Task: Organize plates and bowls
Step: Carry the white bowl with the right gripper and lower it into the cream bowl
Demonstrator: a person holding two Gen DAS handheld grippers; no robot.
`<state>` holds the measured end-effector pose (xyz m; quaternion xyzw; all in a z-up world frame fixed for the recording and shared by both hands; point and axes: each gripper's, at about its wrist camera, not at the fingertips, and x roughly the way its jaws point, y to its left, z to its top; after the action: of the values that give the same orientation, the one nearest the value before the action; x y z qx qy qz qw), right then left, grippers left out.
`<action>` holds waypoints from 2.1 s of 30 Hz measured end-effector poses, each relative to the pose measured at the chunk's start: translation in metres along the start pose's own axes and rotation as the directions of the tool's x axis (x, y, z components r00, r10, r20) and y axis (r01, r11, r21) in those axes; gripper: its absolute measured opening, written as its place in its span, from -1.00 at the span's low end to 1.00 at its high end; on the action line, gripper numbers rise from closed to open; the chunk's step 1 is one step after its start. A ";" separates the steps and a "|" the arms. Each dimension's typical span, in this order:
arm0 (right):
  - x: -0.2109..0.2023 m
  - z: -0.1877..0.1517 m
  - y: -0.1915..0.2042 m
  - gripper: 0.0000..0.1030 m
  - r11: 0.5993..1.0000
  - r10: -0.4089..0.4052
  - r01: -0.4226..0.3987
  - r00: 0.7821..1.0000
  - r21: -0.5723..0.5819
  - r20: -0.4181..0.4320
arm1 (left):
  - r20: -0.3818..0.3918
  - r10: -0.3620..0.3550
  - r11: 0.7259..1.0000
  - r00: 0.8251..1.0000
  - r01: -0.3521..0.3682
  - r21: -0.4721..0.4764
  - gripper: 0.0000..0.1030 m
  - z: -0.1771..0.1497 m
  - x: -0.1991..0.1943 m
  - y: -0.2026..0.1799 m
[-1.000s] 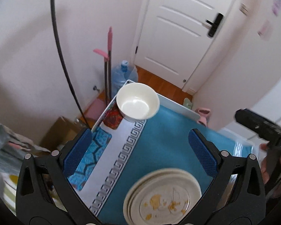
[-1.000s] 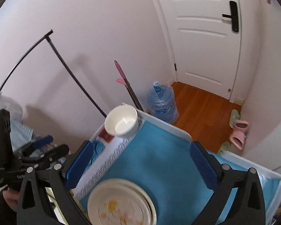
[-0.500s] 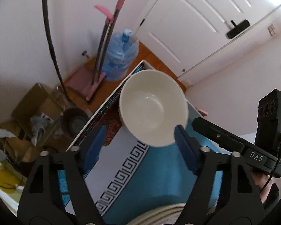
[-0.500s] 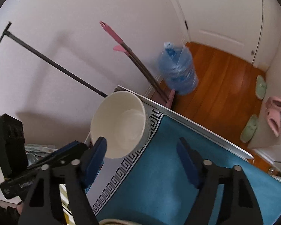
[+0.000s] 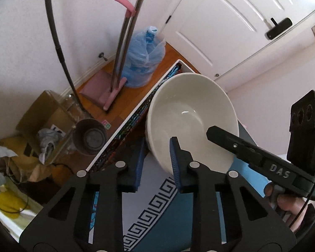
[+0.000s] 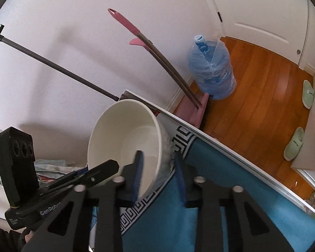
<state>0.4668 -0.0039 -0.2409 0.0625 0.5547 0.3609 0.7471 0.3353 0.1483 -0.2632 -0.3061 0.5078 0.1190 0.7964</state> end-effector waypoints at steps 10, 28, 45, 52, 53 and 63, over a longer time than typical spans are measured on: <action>-0.001 0.000 0.002 -0.59 1.000 -0.001 0.001 1.000 0.010 0.002 | 0.010 0.025 0.999 1.000 -0.026 0.029 -0.59 0.001 -0.004 -0.004; -0.062 -0.038 0.013 -0.59 0.997 -0.049 0.042 0.992 0.062 0.120 | 0.049 -0.016 0.986 0.999 0.007 0.169 -0.59 -0.023 -0.055 -0.044; -0.257 -0.184 -0.006 -0.59 0.983 -0.150 0.105 0.927 0.148 0.343 | 0.088 -0.142 0.914 0.986 0.096 0.394 -0.59 -0.168 -0.155 -0.184; -0.318 -0.266 -0.041 -0.59 0.970 -0.216 0.160 0.912 0.182 0.349 | 0.029 -0.178 0.896 0.984 0.150 0.418 -0.59 -0.261 -0.158 -0.236; -0.324 -0.277 -0.047 -0.59 0.968 -0.225 0.166 0.910 0.191 0.349 | 0.018 -0.183 0.892 0.983 0.158 0.423 -0.59 -0.272 -0.157 -0.242; -0.344 -0.364 -0.106 -0.59 0.917 -0.304 0.195 0.907 0.349 0.291 | -0.142 -0.138 0.838 0.980 0.192 0.511 -0.59 -0.352 -0.115 -0.286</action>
<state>0.1555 -0.4030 -0.1609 0.1684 0.4711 0.1527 0.8523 0.1669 -0.2757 -0.1615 -0.1268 0.5316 -0.1078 0.8305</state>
